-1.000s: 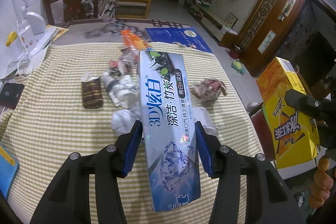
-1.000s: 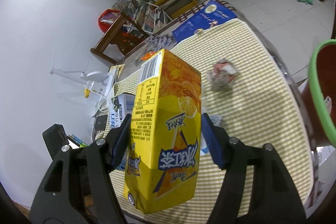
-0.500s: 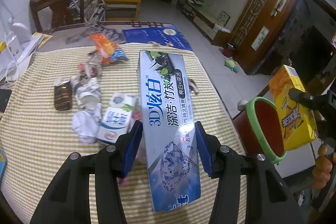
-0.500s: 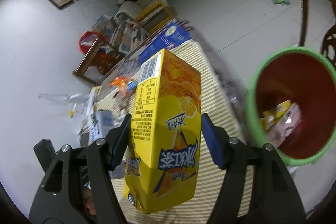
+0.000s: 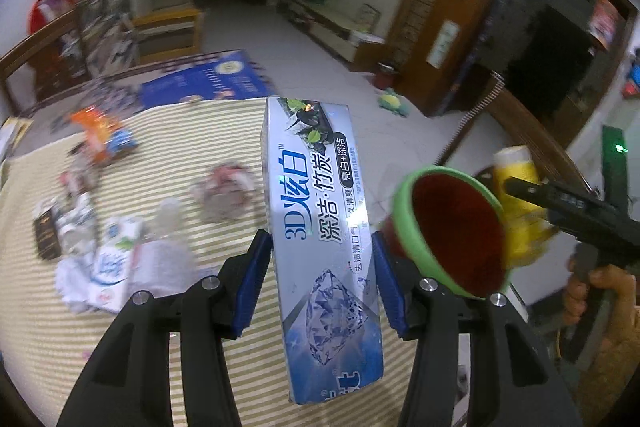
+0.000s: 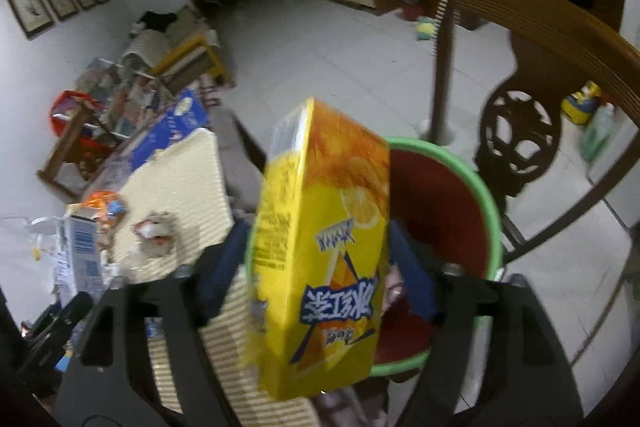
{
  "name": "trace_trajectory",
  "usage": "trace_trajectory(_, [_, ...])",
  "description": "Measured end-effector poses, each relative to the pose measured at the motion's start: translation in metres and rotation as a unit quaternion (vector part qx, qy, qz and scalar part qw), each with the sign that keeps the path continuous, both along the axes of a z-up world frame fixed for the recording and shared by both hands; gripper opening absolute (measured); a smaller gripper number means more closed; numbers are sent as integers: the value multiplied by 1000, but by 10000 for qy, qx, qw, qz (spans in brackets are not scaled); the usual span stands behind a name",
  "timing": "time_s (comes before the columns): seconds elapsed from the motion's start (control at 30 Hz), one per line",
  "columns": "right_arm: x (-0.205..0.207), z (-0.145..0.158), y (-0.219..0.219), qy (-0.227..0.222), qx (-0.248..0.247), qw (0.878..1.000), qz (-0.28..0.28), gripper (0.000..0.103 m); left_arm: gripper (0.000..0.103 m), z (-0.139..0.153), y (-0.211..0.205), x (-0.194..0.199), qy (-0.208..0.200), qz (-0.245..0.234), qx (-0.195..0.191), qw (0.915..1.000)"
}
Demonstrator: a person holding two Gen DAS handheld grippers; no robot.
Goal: Collect trash
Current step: 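Lower the blue toothpaste box into the red bin and open the left tool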
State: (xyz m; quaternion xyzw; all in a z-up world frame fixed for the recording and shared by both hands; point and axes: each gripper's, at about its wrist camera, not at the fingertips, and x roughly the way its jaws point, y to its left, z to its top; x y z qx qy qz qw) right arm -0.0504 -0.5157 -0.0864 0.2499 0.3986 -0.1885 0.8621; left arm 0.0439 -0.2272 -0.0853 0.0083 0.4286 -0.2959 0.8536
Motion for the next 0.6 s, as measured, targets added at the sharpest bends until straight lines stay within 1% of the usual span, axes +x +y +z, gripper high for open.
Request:
trace_trajectory(0.1, [-13,2,-12,-27,-108,9999,-104,79,49,2,-32,-8,-28,-437,-39,9990])
trace_trajectory(0.13, [-17,3,-13,-47,-143,9998,-145,80,49,0,-47,-11,11,-657,-77,9978])
trace_trajectory(0.33, [-56,13,-35,-148,-248,9981,-552,84,49,-8,-112,-18,101,-1439,-156,9894])
trace_trajectory(0.47, [-79,12,-47,-114,-200,9963,-826,84,49,-13,-152,-20,58,-1856,-153,9825])
trace_trajectory(0.57, [-90,8,-53,-56,-143,9955,-939,85,50,-16,-173,-20,72,-2024,-94,9792])
trace_trajectory(0.6, [-92,7,-54,-61,-130,9951,-975,85,52,-15,-179,-21,95,-2049,-111,9787])
